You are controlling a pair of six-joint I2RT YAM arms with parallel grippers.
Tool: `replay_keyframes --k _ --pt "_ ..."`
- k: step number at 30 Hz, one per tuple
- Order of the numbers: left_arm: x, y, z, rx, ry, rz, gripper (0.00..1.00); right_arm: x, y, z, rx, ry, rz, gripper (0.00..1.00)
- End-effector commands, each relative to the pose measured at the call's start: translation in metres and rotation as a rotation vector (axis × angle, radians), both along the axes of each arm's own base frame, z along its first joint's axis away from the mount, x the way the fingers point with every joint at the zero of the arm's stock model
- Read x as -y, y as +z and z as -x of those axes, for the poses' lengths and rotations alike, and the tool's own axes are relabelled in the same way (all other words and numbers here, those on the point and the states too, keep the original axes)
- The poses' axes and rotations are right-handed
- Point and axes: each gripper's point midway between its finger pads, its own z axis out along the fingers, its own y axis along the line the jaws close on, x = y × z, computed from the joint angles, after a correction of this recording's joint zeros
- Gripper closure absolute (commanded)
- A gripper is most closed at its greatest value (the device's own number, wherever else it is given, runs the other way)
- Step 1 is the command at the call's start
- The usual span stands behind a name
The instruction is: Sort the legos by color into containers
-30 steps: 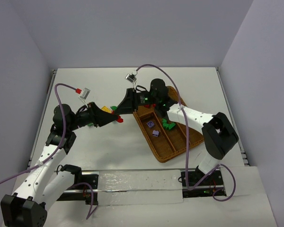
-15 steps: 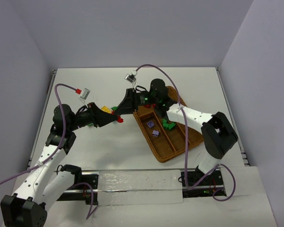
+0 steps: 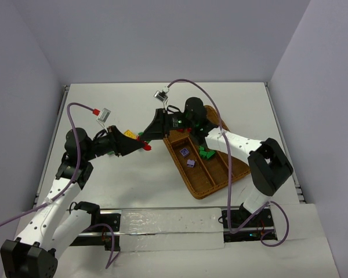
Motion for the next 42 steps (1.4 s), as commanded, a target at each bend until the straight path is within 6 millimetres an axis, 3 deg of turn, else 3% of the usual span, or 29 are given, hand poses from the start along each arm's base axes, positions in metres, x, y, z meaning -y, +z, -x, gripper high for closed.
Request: replay_keyframes --k 1,6,12,15,17,20,24,29,32,37,38,40,42 --pt "-0.002 0.017 -0.002 0.072 0.018 0.001 1.00 0.011 0.022 0.005 0.060 -0.036 -0.050 0.96" --pt "-0.003 0.016 -0.003 0.072 0.026 -0.010 1.00 0.031 0.017 -0.012 0.031 -0.141 -0.040 0.95" --pt "-0.004 0.011 -0.006 0.056 0.038 -0.019 1.00 0.071 0.001 -0.050 0.027 -0.383 0.050 0.92" --pt "-0.005 0.009 -0.011 0.037 0.060 -0.027 1.00 0.091 -0.032 -0.067 0.021 -0.529 0.235 0.93" --pt "-0.007 0.006 -0.017 0.023 0.094 -0.044 1.00 0.122 -0.044 -0.090 0.092 -0.764 0.370 0.94" --pt "-0.014 -0.005 -0.031 -0.035 0.172 -0.086 1.00 0.187 -0.081 -0.100 0.124 -1.054 0.603 0.96" --pt "-0.010 -0.008 -0.041 -0.089 0.196 -0.126 1.00 0.242 -0.132 -0.084 0.099 -1.184 0.788 0.95" --pt "0.008 -0.011 -0.046 -0.109 0.177 -0.145 1.00 0.257 -0.177 -0.056 0.019 -1.155 0.878 0.89" --pt "0.020 -0.015 -0.046 -0.124 0.149 -0.137 1.00 0.270 -0.193 -0.042 -0.020 -1.194 0.898 0.85" --pt "0.041 -0.015 -0.051 -0.143 0.126 -0.122 1.00 0.289 -0.195 -0.033 -0.037 -1.290 0.882 0.73" --pt "0.047 -0.015 -0.057 -0.153 0.126 -0.128 1.00 0.289 -0.193 -0.033 -0.037 -1.298 0.872 0.69" --pt "0.060 -0.018 -0.070 -0.178 0.131 -0.151 1.00 0.290 -0.193 -0.033 -0.034 -1.298 0.873 0.47" --pt "0.067 -0.027 -0.082 -0.226 0.151 -0.185 1.00 0.289 -0.196 -0.032 -0.042 -1.286 0.889 0.33"
